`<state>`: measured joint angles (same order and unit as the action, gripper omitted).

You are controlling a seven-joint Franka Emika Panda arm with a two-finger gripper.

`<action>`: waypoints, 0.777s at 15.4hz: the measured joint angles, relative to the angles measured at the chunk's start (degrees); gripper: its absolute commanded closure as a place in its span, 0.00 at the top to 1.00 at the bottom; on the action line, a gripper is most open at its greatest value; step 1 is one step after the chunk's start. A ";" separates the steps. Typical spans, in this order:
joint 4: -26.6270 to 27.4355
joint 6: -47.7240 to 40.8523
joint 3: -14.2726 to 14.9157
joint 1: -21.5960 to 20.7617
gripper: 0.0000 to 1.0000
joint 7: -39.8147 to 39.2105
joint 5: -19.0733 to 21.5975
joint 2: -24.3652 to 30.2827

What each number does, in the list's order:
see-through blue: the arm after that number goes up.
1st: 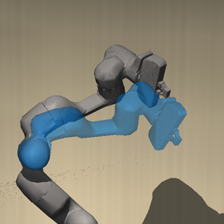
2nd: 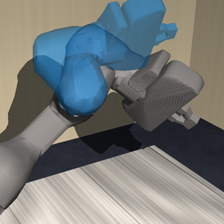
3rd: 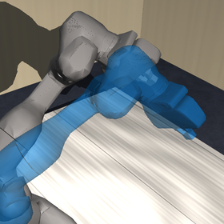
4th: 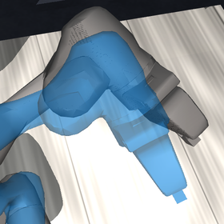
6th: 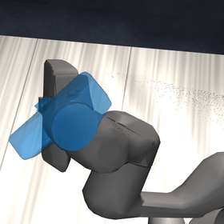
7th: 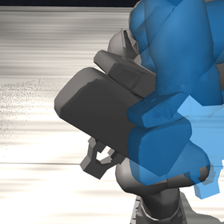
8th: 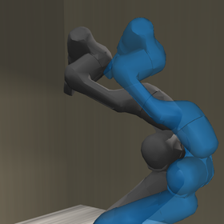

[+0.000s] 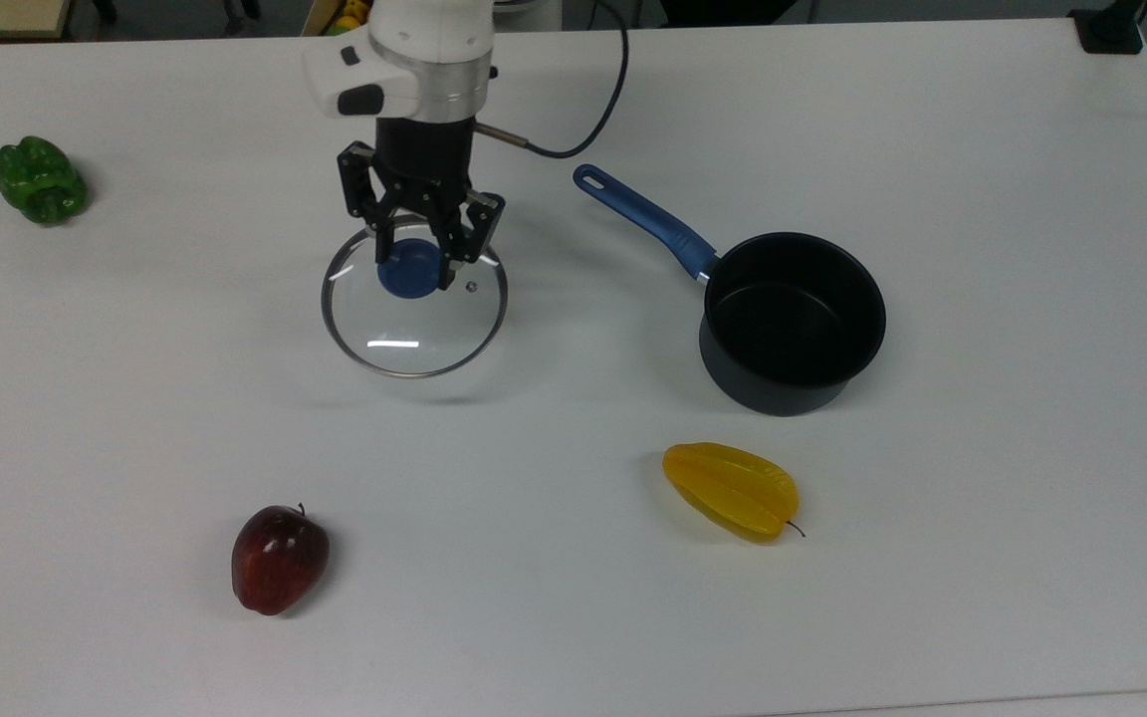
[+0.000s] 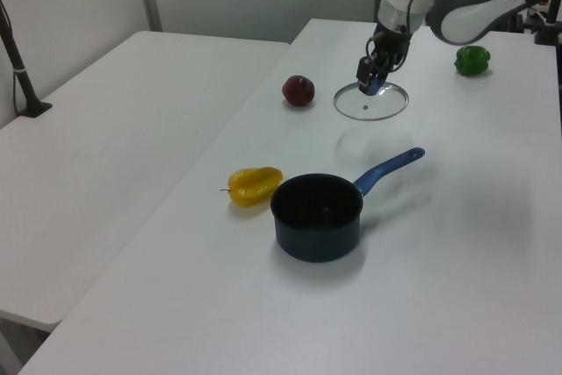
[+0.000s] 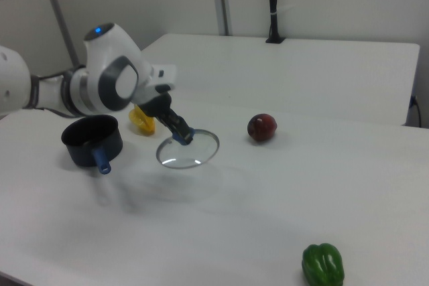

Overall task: Open lid
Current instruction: 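Lower the glass lid flat onto the table, then open the gripper and raise it away from the lid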

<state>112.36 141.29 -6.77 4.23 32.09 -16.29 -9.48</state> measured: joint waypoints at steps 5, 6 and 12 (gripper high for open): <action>5.49 12.21 0.00 1.98 0.45 -0.53 0.00 -2.70; 5.76 13.58 0.00 2.29 0.45 -0.53 0.00 -3.68; 5.73 16.48 0.01 3.93 0.61 -0.57 0.00 -7.10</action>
<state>118.08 157.77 -6.76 8.16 31.51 -16.30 -16.57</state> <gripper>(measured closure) 0.392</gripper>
